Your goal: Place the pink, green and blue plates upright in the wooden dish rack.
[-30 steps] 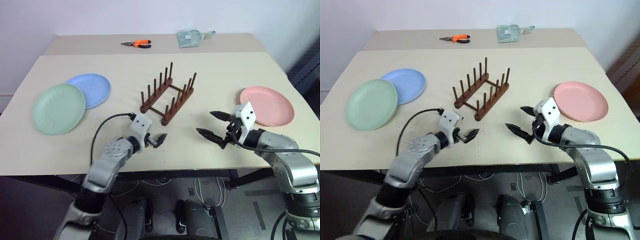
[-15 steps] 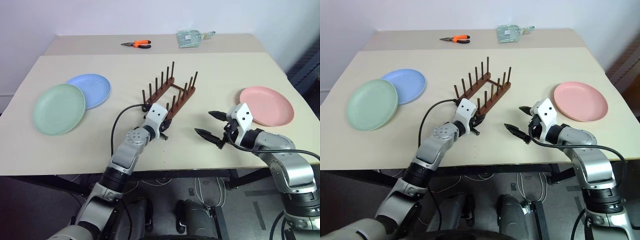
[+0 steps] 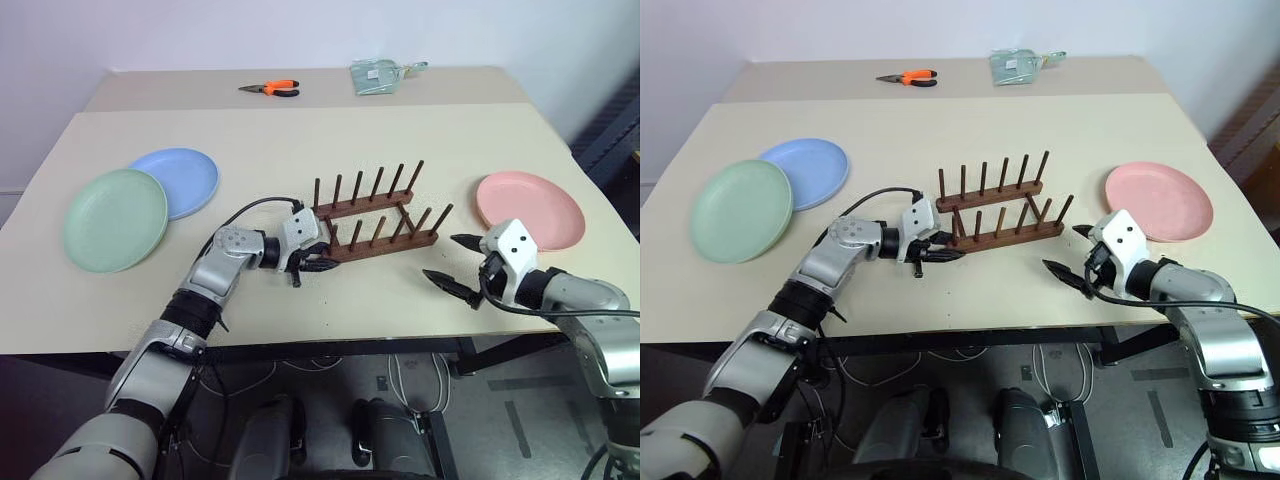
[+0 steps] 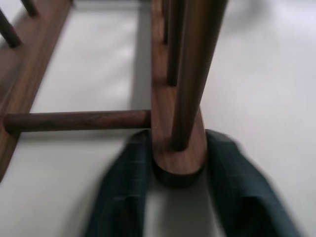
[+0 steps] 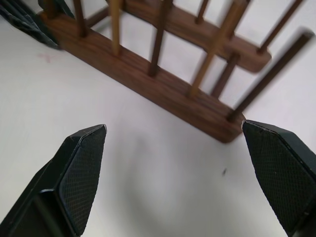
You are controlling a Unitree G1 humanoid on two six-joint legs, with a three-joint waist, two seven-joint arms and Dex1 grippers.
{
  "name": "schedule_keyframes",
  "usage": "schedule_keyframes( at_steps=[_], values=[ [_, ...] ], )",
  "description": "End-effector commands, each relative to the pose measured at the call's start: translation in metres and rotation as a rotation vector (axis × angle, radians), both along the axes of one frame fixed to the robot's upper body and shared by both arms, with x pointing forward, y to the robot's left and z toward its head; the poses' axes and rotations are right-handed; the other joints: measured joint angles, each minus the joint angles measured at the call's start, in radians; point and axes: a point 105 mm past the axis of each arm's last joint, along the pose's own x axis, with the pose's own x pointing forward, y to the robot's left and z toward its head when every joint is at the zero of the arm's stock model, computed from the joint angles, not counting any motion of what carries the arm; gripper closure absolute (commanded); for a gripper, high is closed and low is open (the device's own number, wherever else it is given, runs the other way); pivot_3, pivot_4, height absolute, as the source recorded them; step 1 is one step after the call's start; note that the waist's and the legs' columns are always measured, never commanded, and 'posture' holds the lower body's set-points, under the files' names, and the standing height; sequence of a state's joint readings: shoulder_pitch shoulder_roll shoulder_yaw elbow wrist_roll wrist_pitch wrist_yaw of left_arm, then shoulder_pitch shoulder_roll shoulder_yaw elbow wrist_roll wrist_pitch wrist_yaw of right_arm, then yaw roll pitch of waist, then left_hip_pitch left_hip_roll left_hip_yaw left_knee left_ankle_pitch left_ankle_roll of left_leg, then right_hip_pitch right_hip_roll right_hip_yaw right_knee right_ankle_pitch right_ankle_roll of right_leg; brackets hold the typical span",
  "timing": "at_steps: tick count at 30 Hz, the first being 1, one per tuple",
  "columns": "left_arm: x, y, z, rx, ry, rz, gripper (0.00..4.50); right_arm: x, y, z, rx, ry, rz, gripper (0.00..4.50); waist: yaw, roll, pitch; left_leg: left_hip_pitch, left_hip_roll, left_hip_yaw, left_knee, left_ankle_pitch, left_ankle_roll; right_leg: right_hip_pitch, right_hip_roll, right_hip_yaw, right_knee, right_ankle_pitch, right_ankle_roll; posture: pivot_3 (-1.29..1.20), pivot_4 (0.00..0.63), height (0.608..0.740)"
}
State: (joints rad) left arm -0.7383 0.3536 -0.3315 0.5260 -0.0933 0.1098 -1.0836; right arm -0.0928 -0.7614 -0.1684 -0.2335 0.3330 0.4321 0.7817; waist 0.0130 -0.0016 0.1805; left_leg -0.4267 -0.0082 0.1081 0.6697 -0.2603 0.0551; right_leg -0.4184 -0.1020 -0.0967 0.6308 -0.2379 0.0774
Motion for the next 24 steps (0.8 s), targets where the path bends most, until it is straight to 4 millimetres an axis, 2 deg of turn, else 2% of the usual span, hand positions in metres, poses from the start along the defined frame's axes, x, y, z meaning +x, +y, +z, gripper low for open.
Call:
schedule_keyframes(
  at_steps=[1,2,4,5,8,11,13,14,16,19,24],
  values=[
    [0.010,0.019,0.000,0.031,-0.015,0.088,0.83,-0.003,-0.003,0.012,-0.027,-0.050,-0.012,0.00,0.000,0.000,0.000,0.000,0.000,0.000,0.000,0.000,0.000,0.000,0.000,0.000,0.000,0.000,0.000,0.00,0.150,0.740],
    [0.010,0.026,0.000,0.027,-0.006,0.121,0.35,-0.003,-0.005,0.009,-0.042,-0.040,-0.018,0.25,-0.002,0.000,0.000,0.000,0.000,0.000,0.000,0.000,0.000,0.000,0.000,0.000,0.000,0.000,0.000,0.00,0.150,0.740],
    [0.002,0.041,0.000,0.022,0.039,0.149,0.33,-0.003,-0.007,0.003,-0.065,-0.011,-0.026,0.82,-0.011,0.000,0.000,0.000,0.000,0.000,0.000,0.000,0.000,0.000,0.000,0.000,0.000,0.000,0.000,0.00,0.150,0.740],
    [-0.008,0.046,0.000,0.018,0.066,0.137,0.48,-0.003,-0.007,0.000,-0.077,0.000,-0.025,1.29,-0.016,0.000,0.000,0.000,0.001,0.000,0.000,0.000,0.000,0.000,0.000,0.001,0.000,0.000,0.000,0.00,0.150,0.740],
    [-0.051,0.040,0.007,-0.020,0.139,0.048,1.76,0.000,-0.003,-0.015,-0.109,0.042,-0.015,2.81,-0.031,0.001,-0.001,0.001,0.001,0.000,-0.001,0.000,-0.001,0.000,0.000,0.001,0.000,0.000,0.000,0.00,0.150,0.740],
    [-0.066,0.017,0.008,-0.021,0.123,0.046,3.29,0.011,0.000,-0.025,-0.122,0.049,-0.036,4.43,-0.015,0.001,-0.001,0.001,0.001,0.000,0.000,0.000,-0.001,0.000,0.000,0.001,0.001,0.000,0.000,0.00,0.150,0.740],
    [-0.071,-0.001,0.004,0.013,0.070,0.027,3.30,0.023,0.003,-0.033,-0.124,0.060,-0.064,4.48,-0.004,0.001,-0.001,0.001,0.001,-0.001,0.002,0.000,0.000,0.002,0.000,0.000,0.000,0.000,0.000,0.00,0.150,0.740],
    [-0.068,-0.007,0.000,0.048,0.025,0.049,3.30,0.027,0.003,-0.037,-0.134,0.068,-0.074,4.48,0.000,0.001,-0.001,0.000,0.000,-0.001,0.004,-0.001,0.001,0.002,0.000,0.000,0.001,0.000,0.000,0.00,0.150,0.740],
    [-0.047,-0.011,-0.007,0.078,-0.016,0.185,3.30,0.036,0.005,-0.040,-0.160,0.060,-0.088,4.48,0.001,0.001,-0.001,0.000,0.001,-0.002,0.006,-0.002,0.002,0.003,0.000,0.000,0.001,0.000,0.000,0.00,0.150,0.740],
    [-0.013,-0.004,-0.012,0.107,-0.071,0.411,3.30,0.056,0.009,-0.037,-0.157,0.021,-0.139,4.48,-0.001,0.001,-0.001,0.001,0.001,-0.003,0.009,-0.002,0.003,0.005,0.001,0.000,0.001,0.000,0.001,0.00,0.150,0.740],
    [0.020,0.018,-0.011,0.143,-0.158,0.605,3.30,0.080,0.011,-0.035,-0.181,-0.029,-0.197,4.48,-0.012,0.001,-0.001,0.002,0.002,-0.002,0.009,-0.002,0.003,0.006,0.001,0.000,0.002,0.001,0.002,0.00,0.150,0.740]
  ],
)
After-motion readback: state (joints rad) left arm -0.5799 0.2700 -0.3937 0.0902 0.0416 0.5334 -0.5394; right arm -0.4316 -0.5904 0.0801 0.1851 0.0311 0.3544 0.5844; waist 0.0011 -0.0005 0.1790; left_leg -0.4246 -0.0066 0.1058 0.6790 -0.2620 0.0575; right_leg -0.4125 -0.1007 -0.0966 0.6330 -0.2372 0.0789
